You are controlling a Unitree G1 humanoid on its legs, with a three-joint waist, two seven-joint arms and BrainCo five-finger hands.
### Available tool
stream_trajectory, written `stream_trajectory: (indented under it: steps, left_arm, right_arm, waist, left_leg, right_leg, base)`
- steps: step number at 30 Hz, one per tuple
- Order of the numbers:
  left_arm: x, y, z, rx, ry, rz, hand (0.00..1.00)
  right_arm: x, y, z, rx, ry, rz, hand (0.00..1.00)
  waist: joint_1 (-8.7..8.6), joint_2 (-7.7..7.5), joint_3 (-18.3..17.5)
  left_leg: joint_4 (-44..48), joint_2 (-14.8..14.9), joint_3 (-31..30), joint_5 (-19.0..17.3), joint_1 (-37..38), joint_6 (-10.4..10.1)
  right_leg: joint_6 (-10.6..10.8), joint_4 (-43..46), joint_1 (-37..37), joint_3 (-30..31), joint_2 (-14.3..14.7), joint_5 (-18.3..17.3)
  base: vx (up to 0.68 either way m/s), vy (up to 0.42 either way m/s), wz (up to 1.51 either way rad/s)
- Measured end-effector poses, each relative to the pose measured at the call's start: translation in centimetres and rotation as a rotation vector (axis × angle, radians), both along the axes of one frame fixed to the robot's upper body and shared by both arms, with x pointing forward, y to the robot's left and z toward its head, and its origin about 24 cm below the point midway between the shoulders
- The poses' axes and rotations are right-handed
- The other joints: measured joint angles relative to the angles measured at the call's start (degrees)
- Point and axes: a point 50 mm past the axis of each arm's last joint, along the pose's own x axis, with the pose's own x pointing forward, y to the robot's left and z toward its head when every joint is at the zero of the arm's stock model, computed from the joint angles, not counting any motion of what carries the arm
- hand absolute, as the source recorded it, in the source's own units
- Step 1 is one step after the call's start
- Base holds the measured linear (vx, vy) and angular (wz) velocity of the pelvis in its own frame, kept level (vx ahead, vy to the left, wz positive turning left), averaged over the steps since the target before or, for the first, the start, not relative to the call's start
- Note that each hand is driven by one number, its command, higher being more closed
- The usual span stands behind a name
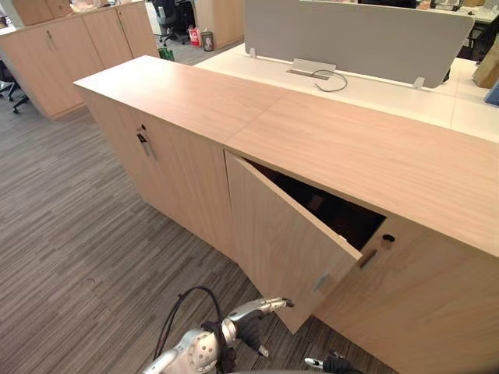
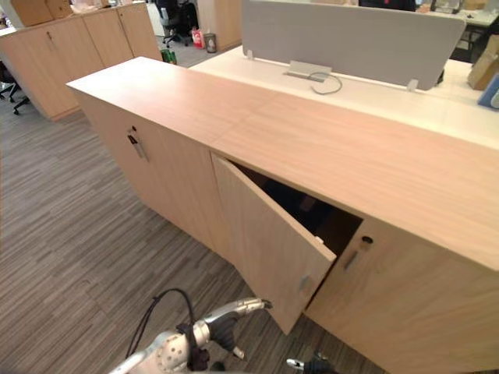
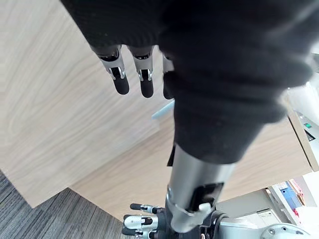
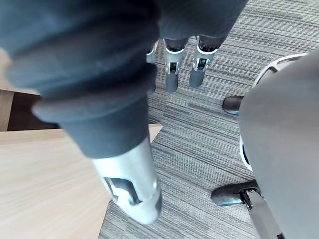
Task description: Walk over to the cabinet, pick up the folder, carry it to the office cabinet, place the folder inside the office cabinet, then close the office cabinet door
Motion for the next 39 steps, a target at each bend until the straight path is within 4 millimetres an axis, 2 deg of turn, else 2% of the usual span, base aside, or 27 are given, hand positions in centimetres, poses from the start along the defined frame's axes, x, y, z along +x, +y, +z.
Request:
stream_trajectory:
  steps: [3, 6, 8, 10, 11, 12, 13, 14, 15, 18, 22, 24, 27, 30, 32, 35, 39]
  left_arm:
    - [-0.3, 0.0, -0.9, -0.018, 0.073, 0.048, 0.0]
    - [0.1, 0.9, -2.1, -0.069, 0.193, 0.23, 0.0]
    - [1.0, 3.8, -3.9, -0.134, 0.335, 0.534, 0.0]
    - [1.0, 7.1, -5.5, -0.212, 0.459, 0.832, 0.0]
    - [1.0, 8.2, -5.9, -0.234, 0.486, 0.919, 0.0]
    - [0.9, 9.3, -6.1, -0.291, 0.512, 1.032, 0.0]
    - [0.9, 9.7, -6.2, -0.327, 0.525, 1.086, 0.0]
    - [0.6, 10.4, -6.3, -0.41, 0.542, 1.204, 0.0]
    - [0.5, 11.0, -6.4, -0.505, 0.556, 1.33, 0.0]
    - [-0.6, 12.0, -6.7, -0.685, 0.592, 1.556, 0.0]
    - [-1.2, 13.7, -6.9, -0.914, 0.599, 1.787, 0.0]
    - [-1.9, 14.5, -7.4, -0.972, 0.596, 1.886, 0.0]
    - [-5.8, 15.0, -9.8, -0.914, 0.692, 2.076, 0.0]
    - [-8.4, 13.7, -11.6, -0.846, 0.853, 2.116, 0.0]
    - [-9.6, 13.8, -12.2, -0.84, 0.912, 2.101, 0.0]
    - [-10.4, 13.7, -12.6, -0.828, 0.953, 2.094, 0.0]
    - [-10.8, 13.5, -12.8, -0.752, 0.981, 2.054, 0.0]
  right_arm:
    - [-0.2, 0.1, 0.0, 0.003, 0.002, -0.008, 0.0]
    - [-0.2, 0.2, -0.1, 0.01, 0.001, -0.018, 0.0]
    - [-0.2, 0.6, -0.1, 0.022, 0.001, -0.028, 0.0]
    - [-0.3, 1.2, -0.2, 0.047, -0.003, -0.059, 0.0]
    - [-0.2, 1.3, -0.2, 0.05, -0.007, -0.063, 0.0]
    - [-0.2, 1.3, -0.2, 0.057, -0.011, -0.078, 0.0]
    - [-0.2, 1.3, -0.2, 0.061, -0.013, -0.097, 0.0]
    - [-0.2, 1.0, -0.1, 0.062, -0.021, -0.135, 0.0]
    - [-0.1, 0.8, -0.1, 0.06, -0.027, -0.153, 0.0]
    - [-0.3, 0.5, 0.0, 0.046, -0.033, -0.151, 0.0]
    - [0.5, 0.3, 0.4, 0.023, -0.064, -0.071, 0.0]
    - [0.6, 0.5, 0.4, 0.021, -0.063, -0.038, 0.0]
    - [0.3, 0.8, 0.3, 0.03, -0.055, -0.027, 0.0]
    - [-0.6, 0.7, 0.1, 0.054, -0.046, -0.11, 0.0]
    - [-1.8, 0.5, -0.1, 0.07, -0.026, -0.2, 0.0]
    - [-2.7, 0.2, -0.3, 0.075, -0.009, -0.264, 0.0]
    - [-3.8, -0.1, -0.5, 0.086, 0.013, -0.382, 0.0]
  waist:
    - [-0.09, -0.23, 0.1]
    - [-0.1, -0.69, 0.1]
    - [0.19, -1.21, -0.1]
    - [0.46, -1.98, -0.2]
    - [0.38, -2.31, 0.0]
    - [0.42, -2.57, 0.6]
    - [0.44, -2.33, 0.8]
    - [0.64, -1.49, 1.7]
    - [1.08, -0.88, 2.9]
    - [3.36, 0.0, 3.5]
    - [3.46, 0.62, 3.7]
    - [3.52, 0.54, 3.7]
    - [3.8, 0.11, 2.4]
    - [3.43, -0.13, 0.2]
    - [3.28, -0.49, -1.0]
    - [3.34, -0.8, -2.3]
    - [3.47, -0.58, -2.7]
  left_leg:
    - [0.0, 0.1, 0.1, 0.0, 0.0, 0.0]
    - [0.0, 0.1, 0.6, -0.2, 0.0, -0.2]
    - [0.1, 0.6, 2.1, -0.6, 0.4, -0.6]
    - [1.2, 1.1, 3.7, -1.6, 0.4, -0.7]
    - [3.8, 1.4, 4.1, -3.1, -0.9, -0.8]
    - [11.6, 2.3, 4.4, -7.1, -4.3, -0.9]
    - [16.0, 3.1, 4.5, -9.3, -6.1, -0.9]
    - [24.8, 5.3, 4.1, -13.5, -9.1, -0.9]
    - [32.1, 7.1, 3.2, -15.7, -10.7, -0.5]
    - [40.3, 7.9, -1.4, -16.2, -12.5, -0.3]
    - [35.8, 6.2, -9.5, -18.2, -11.1, -3.3]
    - [31.8, 6.5, -9.3, -19.1, -9.4, -3.7]
    - [27.3, 5.6, -4.3, -18.7, -5.4, -3.1]
    - [21.0, 3.9, -2.5, -16.9, -3.2, -3.3]
    - [15.2, 2.9, -2.8, -14.7, -0.3, -3.4]
    - [13.0, 3.1, -3.0, -13.1, 1.5, -3.7]
    - [10.9, 4.1, -3.1, -12.6, 3.9, -3.3]
  right_leg:
    - [0.0, 0.0, 0.0, 0.3, -0.1, 0.0]
    - [0.0, -0.1, -0.2, 0.8, -0.2, 0.1]
    - [-0.2, -0.1, -0.4, 2.3, 0.1, 0.2]
    - [-0.4, -0.1, -1.1, 4.1, 0.5, 0.3]
    - [-0.5, -0.1, -1.4, 4.6, 0.5, 0.4]
    - [-0.5, 0.0, -1.5, 5.0, 0.6, 0.6]
    - [-0.5, 0.0, -1.4, 5.2, 1.0, 0.6]
    - [-0.5, 0.1, -0.3, 5.8, 2.1, 0.6]
    - [-0.5, 0.2, 1.2, 6.7, 2.7, 0.6]
    - [-0.7, 1.7, 1.1, 10.2, 3.1, 0.4]
    - [-0.7, 3.2, -2.2, 13.1, 3.5, 0.5]
    - [-0.6, 3.2, -2.9, 14.3, 3.2, 0.9]
    - [-0.6, 1.5, -2.8, 17.5, 1.3, 2.1]
    - [-1.0, -0.8, -3.5, 18.0, -0.4, 2.9]
    - [-0.9, -1.5, -3.6, 18.0, -0.9, 3.6]
    - [0.4, -1.6, -3.0, 18.0, -0.3, 4.6]
    - [0.2, -3.2, -1.1, 17.7, 0.9, 4.6]
  base:
    - [0.0, 0.003, -0.01]
    - [0.01, 0.011, -0.08]
    - [0.02, 0.002, -0.36]
    - [0.01, 0.001, -0.45]
    - [-0.01, -0.009, -0.3]
    - [-0.01, -0.01, -0.2]
    - [-0.01, -0.005, -0.23]
    - [-0.01, 0.042, -0.29]
    - [-0.02, 0.064, -0.43]
    - [-0.05, 0.102, -0.62]
    - [-0.12, 0.119, -0.31]
    - [-0.11, 0.11, -0.28]
    - [-0.08, 0.119, -0.63]
    - [0.02, 0.059, -0.46]
    - [0.08, -0.02, -0.2]
    - [0.17, -0.075, -0.04]
    - [0.15, -0.056, -0.04]
